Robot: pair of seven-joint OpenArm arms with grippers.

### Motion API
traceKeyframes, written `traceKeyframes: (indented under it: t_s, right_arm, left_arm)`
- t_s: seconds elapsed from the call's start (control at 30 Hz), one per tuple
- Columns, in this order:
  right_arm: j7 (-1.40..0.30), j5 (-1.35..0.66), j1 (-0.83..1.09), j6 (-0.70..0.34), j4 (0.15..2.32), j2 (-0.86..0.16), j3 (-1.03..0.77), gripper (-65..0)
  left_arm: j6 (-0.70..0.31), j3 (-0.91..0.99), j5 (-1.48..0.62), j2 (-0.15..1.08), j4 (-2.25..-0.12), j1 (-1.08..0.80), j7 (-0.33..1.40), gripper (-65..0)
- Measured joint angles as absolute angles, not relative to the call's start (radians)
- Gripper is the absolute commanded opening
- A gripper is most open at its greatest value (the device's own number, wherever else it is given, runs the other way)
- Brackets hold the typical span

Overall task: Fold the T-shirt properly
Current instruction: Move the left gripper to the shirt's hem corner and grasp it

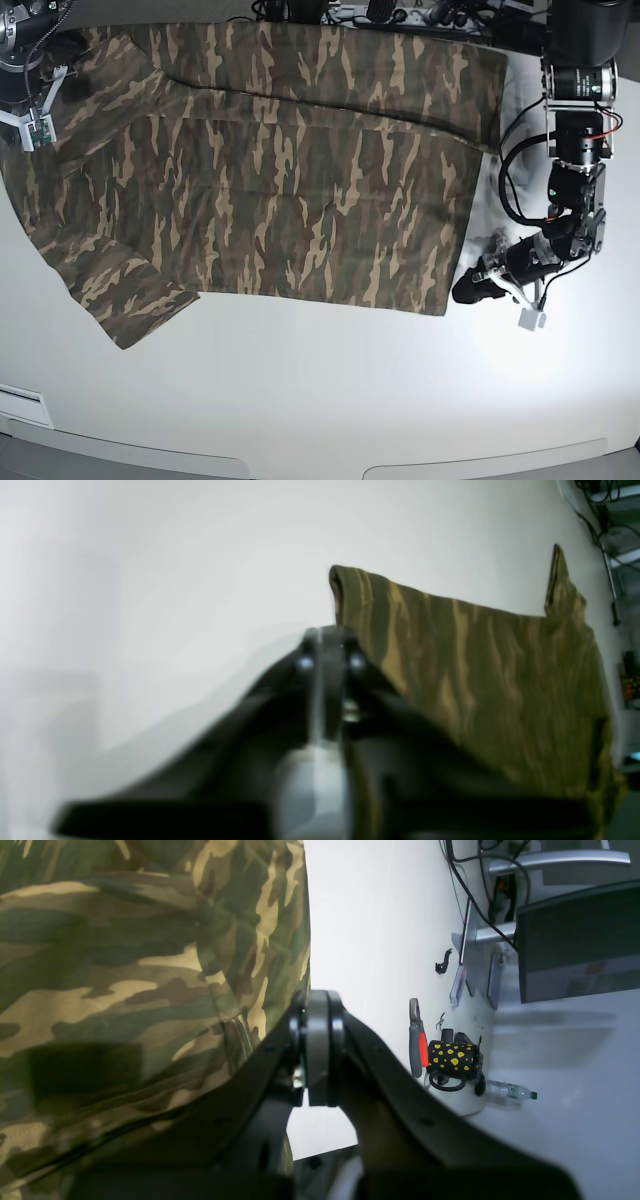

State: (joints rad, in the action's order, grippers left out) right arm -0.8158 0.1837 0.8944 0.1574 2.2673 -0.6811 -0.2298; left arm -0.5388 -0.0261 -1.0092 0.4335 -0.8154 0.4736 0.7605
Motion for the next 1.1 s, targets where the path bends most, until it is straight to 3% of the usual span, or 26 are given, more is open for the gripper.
traceKeyframes:
  t_s: [0.07, 0.3, 0.8, 0.9, 1.03, 1.1]
  right_arm:
    - [-0.816, 0.184, 0.894, 0.158, 2.267, -0.681, -0.23, -65.0]
    - [-0.816, 0.184, 0.894, 0.157, 2.267, -0.681, -0.23, -65.0]
    - [-0.817, 0.187, 0.884, 0.157, 2.267, -0.681, -0.23, -65.0]
    - [-0.816, 0.187, 0.883, 0.157, 2.267, -0.681, -0.23, -65.0]
    - [-0.816, 0.184, 0.873, 0.157, 2.267, -0.681, -0.23, -65.0]
    - [-0.816, 0.183, 0.853, 0.157, 2.267, -0.681, -0.23, -65.0]
  left_arm:
    - [-0.552, -0.026, -1.014, 0.431, -0.817, 0.474, 0.76, -34.4]
    - [-0.513, -0.026, -0.83, 0.402, -0.824, 0.491, 0.669, -34.3]
    - [-0.495, -0.02, -0.816, 0.289, -0.825, 0.5, 0.704, -34.5]
    - [-0.495, -0.02, -0.822, 0.289, -0.825, 0.5, 0.72, -41.1]
    - [-0.422, -0.021, -0.817, 0.291, -0.825, 0.499, 0.735, -65.0]
    - [-0.411, -0.021, -0.815, 0.291, -0.826, 0.5, 0.738, -65.0]
